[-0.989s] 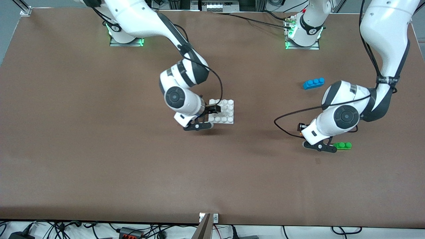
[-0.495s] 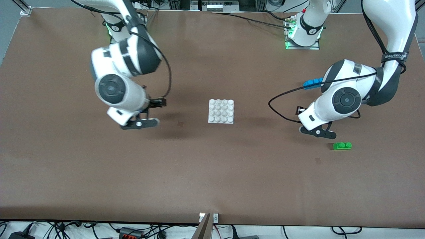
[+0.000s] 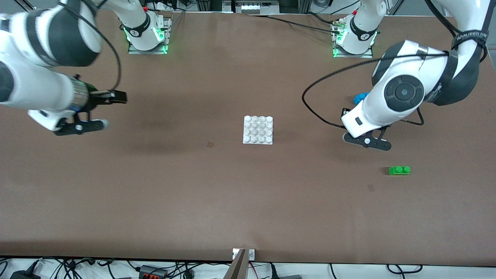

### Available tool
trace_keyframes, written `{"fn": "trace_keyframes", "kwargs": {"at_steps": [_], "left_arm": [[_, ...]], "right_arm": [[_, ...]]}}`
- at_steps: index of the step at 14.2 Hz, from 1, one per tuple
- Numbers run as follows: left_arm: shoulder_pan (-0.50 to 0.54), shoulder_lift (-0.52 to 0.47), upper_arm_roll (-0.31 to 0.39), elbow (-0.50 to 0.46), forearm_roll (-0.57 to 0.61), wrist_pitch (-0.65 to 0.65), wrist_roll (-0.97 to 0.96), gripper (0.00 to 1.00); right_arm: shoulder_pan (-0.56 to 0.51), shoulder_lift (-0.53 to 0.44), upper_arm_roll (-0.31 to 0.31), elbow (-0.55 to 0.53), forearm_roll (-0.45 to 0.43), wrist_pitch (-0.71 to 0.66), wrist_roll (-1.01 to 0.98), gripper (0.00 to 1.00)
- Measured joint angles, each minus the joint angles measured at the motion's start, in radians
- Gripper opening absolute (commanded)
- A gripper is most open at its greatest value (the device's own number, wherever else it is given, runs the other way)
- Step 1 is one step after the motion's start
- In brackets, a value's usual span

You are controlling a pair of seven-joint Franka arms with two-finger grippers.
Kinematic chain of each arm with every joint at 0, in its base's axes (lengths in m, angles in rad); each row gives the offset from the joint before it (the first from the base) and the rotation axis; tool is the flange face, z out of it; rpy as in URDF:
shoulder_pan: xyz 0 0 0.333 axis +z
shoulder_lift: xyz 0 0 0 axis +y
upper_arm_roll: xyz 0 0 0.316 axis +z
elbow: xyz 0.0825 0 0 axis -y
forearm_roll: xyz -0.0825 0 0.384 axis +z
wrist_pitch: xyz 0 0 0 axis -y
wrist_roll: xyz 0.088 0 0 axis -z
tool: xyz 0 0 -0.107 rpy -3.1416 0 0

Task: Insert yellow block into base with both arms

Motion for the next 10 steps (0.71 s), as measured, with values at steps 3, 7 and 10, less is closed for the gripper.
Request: {"fn": "trace_keyframes", "kwargs": {"at_steps": [3, 7, 10], "left_arm": [[-0.023, 0.004, -0.002, 0.001, -0.017, 0.006, 0.0, 0.3], [-0.037, 0.014, -0.008, 0.001, -0.039, 0.053, -0.003, 0.31], [-0.039, 0.009, -0.018, 0.009, -0.067, 0.061, -0.013, 0.3]], "right_arm": [[-0.039, -0.017, -0.033, 0.042, -0.037, 0.001, -0.066, 1.0], [-0.3, -0.089, 0.205, 0.039, -0.06, -0.002, -0.098, 1.0], [-0.567, -0.179, 0.479, -0.053, -0.103, 0.062, -0.098, 1.0]]}}
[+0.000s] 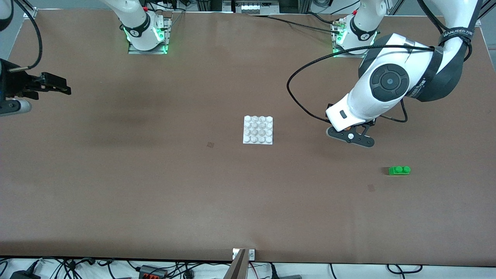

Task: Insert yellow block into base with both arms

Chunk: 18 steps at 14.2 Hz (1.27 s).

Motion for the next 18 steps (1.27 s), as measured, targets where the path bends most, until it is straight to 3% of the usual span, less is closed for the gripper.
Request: {"fn": "trace_keyframes", "kwargs": {"at_steps": [1, 3, 6, 12, 15, 18], "left_arm": [[-0.002, -0.001, -0.007, 0.009, -0.028, 0.002, -0.014, 0.3], [-0.005, -0.005, -0.015, 0.028, -0.049, -0.011, -0.035, 0.3], [-0.006, -0.015, -0.028, 0.034, -0.051, -0.086, -0.044, 0.31], [-0.001, 0.006, -0.03, 0.032, -0.056, -0.042, -0.068, 0.3], [0.004, 0.114, -0.027, 0.025, -0.049, 0.096, -0.095, 0.3], [-0.064, 0.246, -0.029, 0.025, 0.117, 0.232, -0.209, 0.29]], "right_arm": [[-0.065, -0.039, 0.062, -0.057, -0.004, 0.047, 0.0, 1.0], [-0.126, -0.109, 0.118, -0.159, -0.009, 0.116, 0.0, 1.0], [-0.134, -0.16, 0.13, -0.185, -0.047, 0.167, 0.0, 1.0], [-0.136, -0.158, 0.133, -0.185, -0.067, 0.173, 0.0, 1.0], [-0.136, -0.153, 0.134, -0.185, -0.067, 0.171, 0.0, 1.0], [-0.139, -0.153, 0.134, -0.185, -0.066, 0.171, 0.027, 1.0]]}}
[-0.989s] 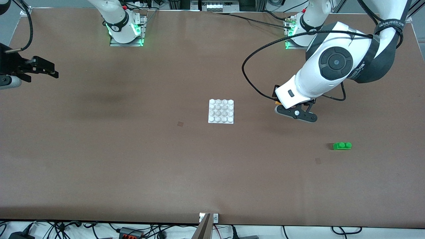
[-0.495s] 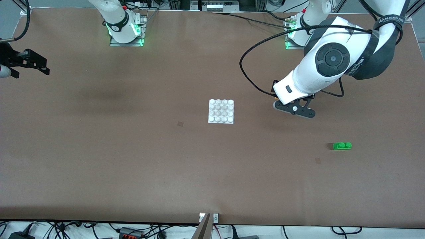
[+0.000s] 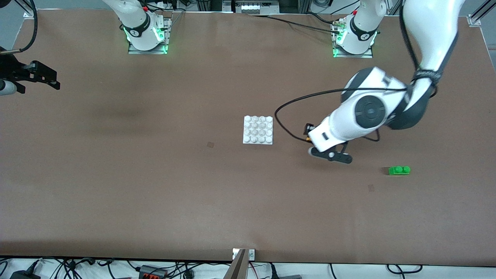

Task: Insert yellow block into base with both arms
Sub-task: 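Carry the yellow brick with the left gripper over the white base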

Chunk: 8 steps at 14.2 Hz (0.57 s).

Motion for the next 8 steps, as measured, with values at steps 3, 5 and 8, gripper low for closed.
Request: {"fn": "trace_keyframes", "kwargs": {"at_steps": [3, 5, 8], "left_arm": [[-0.078, 0.088, -0.002, 0.015, 0.117, 0.088, -0.149, 0.29], [-0.106, 0.113, -0.003, 0.03, 0.118, 0.117, -0.168, 0.29], [-0.174, 0.128, -0.002, 0.037, 0.119, 0.121, -0.275, 0.29]], "right_arm": [[-0.002, 0.0, 0.0, 0.0, 0.0, 0.0, 0.065, 1.0], [-0.002, 0.0, 0.0, 0.0, 0.004, 0.001, 0.072, 1.0], [-0.002, 0.0, 0.001, 0.0, 0.013, 0.001, 0.096, 1.0]]}}
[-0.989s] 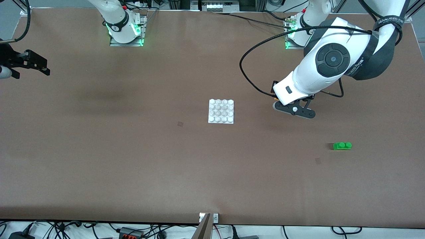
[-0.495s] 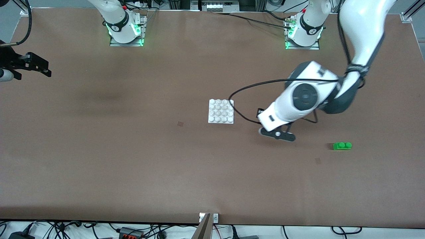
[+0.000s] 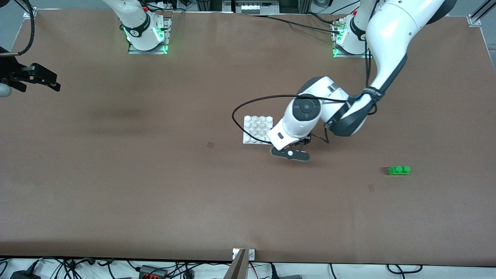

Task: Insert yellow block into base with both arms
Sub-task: 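Carry the yellow brick with the left gripper over the white base, then lower the yellow brick onto the base studs and press it down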

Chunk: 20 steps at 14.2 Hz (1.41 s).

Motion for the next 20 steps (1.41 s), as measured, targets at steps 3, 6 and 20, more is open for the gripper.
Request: {"fn": "trace_keyframes", "kwargs": {"at_steps": [3, 6, 20], "left_arm": [[-0.065, 0.016, 0.001, 0.0, 0.011, 0.033, -0.103, 0.29], [-0.109, 0.044, 0.001, 0.0, 0.098, 0.053, -0.188, 0.29], [-0.159, 0.098, 0.001, -0.05, 0.208, 0.075, -0.359, 0.3]], "right_arm": [[0.0, 0.0, 0.002, 0.0, 0.001, 0.0, 0.022, 1.0], [0.0, 0.001, 0.005, 0.0, 0.002, 0.0, 0.027, 1.0], [0.0, 0.001, 0.014, 0.0, 0.002, -0.001, 0.03, 1.0]]}}
